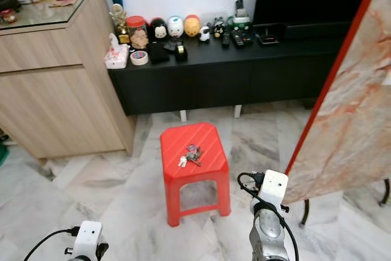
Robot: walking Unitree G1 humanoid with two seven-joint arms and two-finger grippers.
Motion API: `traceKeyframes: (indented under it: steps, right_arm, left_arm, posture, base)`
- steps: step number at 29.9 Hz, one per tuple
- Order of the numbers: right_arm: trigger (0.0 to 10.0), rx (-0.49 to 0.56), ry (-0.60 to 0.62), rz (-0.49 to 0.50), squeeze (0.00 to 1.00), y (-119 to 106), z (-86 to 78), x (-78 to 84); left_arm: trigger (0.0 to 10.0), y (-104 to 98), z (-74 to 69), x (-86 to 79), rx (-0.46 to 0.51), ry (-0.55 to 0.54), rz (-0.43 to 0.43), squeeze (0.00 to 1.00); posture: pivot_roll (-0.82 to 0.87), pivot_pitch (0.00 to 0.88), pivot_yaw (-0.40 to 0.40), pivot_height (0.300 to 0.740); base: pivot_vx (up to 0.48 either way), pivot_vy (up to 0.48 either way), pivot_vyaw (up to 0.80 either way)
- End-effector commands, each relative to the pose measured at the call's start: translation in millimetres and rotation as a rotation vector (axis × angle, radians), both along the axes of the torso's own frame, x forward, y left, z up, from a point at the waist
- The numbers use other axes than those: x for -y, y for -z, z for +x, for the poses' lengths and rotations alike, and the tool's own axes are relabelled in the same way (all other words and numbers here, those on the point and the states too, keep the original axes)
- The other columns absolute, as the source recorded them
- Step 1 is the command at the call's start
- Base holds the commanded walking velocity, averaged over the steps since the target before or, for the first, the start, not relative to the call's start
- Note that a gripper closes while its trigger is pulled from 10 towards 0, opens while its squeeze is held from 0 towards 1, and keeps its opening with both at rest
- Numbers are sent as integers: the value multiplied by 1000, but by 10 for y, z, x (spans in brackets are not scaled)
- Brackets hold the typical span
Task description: Hang keys on a hook
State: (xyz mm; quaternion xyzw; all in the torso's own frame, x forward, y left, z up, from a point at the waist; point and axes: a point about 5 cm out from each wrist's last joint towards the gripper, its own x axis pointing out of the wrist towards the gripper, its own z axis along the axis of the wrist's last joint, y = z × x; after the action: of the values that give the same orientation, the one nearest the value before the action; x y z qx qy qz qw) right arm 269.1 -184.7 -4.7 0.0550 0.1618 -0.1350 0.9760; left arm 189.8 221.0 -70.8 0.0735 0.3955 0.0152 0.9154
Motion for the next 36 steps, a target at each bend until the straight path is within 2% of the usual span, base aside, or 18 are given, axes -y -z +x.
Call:
traceKeyframes:
  steps: [1,10,13,15,25,36]
  right_arm:
    - [10000,17,-1,-12,0,-40,36,3]
    - [10000,26,5,-21,0,-60,53,1]
    - [10000,42,14,-34,0,-86,67,6]
    - [10000,69,25,-59,0,-130,84,24]
    - [10000,121,49,-98,0,-258,163,92]
    - [10000,134,44,-107,0,-290,182,58]
  left_arm:
    - [10000,4,-6,-2,-6,7,11,0]
    - [10000,-9,15,1,6,13,15,0]
    - [10000,-6,10,0,2,20,23,0]
    - [10000,-4,6,-3,-1,15,20,0]
    - [10000,-12,24,6,10,3,7,0]
    - [10000,-8,19,17,7,13,15,0]
  posture:
    - [-69,0,36,740]
    - [-67,0,38,740]
    - [-66,0,39,740]
    - [-67,0,39,740]
    - [-66,0,36,740]
    - [-66,0,36,740]
  base:
    - [0,0,-800]
    - [0,0,-800]
    - [0,-480,-721]
    - [0,-480,0]
    - [0,0,0]
    - [0,-28,0]
